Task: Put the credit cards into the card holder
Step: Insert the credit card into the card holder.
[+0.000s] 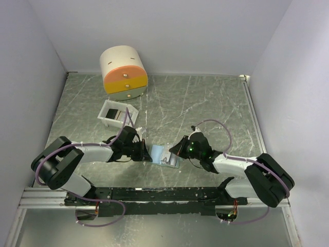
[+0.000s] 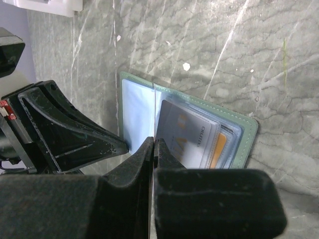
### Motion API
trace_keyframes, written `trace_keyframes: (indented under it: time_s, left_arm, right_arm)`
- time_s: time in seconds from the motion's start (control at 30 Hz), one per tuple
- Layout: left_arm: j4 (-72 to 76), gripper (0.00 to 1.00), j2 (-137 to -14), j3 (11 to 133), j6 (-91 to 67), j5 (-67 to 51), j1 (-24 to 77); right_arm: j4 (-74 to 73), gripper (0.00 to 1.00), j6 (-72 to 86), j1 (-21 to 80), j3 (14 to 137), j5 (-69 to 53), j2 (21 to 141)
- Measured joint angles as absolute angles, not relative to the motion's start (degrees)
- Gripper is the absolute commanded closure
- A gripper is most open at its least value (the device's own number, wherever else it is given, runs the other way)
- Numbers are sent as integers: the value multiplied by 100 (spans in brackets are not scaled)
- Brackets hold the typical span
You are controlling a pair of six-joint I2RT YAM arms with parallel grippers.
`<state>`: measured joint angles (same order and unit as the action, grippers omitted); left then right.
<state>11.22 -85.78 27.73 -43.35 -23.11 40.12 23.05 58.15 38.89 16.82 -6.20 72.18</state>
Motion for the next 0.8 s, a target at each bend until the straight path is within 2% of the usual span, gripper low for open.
trace_keyframes:
  time_s: [0.8]
  left_arm:
    - [1131, 89, -8576, 2770, -4353, -2303, 4025]
  right_arm:
    - [2945, 100, 6178, 3868, 1466, -1033, 7677]
